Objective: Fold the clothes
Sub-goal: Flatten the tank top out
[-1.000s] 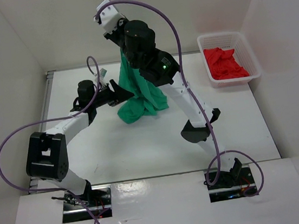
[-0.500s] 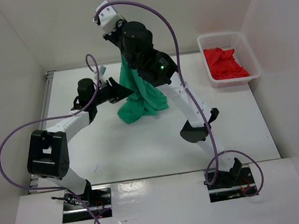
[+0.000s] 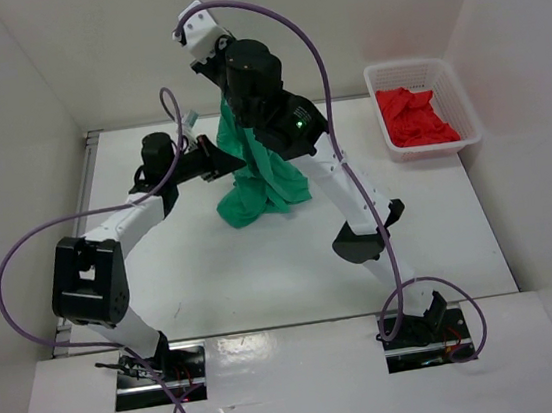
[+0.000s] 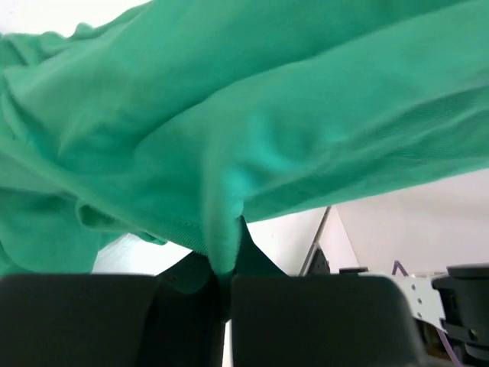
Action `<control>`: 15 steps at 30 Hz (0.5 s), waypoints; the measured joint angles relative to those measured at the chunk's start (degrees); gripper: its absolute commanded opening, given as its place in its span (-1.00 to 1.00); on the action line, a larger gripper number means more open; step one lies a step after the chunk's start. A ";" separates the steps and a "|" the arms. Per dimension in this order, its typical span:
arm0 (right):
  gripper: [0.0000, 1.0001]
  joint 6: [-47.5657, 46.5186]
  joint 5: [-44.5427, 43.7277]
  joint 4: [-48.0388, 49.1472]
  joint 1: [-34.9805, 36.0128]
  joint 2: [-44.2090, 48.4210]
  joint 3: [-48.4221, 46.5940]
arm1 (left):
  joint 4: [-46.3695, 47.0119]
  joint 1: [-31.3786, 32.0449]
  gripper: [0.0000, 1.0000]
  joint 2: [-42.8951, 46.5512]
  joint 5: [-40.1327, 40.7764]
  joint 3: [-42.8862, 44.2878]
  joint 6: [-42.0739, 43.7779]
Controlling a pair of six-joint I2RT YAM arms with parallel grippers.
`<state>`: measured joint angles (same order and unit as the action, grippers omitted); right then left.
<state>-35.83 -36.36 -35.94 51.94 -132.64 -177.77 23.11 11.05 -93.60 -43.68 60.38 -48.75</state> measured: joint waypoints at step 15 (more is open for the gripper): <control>-0.94 5.90 -0.07 -10.56 -15.43 -1.73 -0.20 | -29.05 -12.87 -1.00 0.13 -17.33 32.00 19.45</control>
<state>-29.93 -36.42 -46.50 36.51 -134.37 -177.97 -5.93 -1.83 -93.47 -61.01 92.38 -29.30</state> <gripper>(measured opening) 0.114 0.010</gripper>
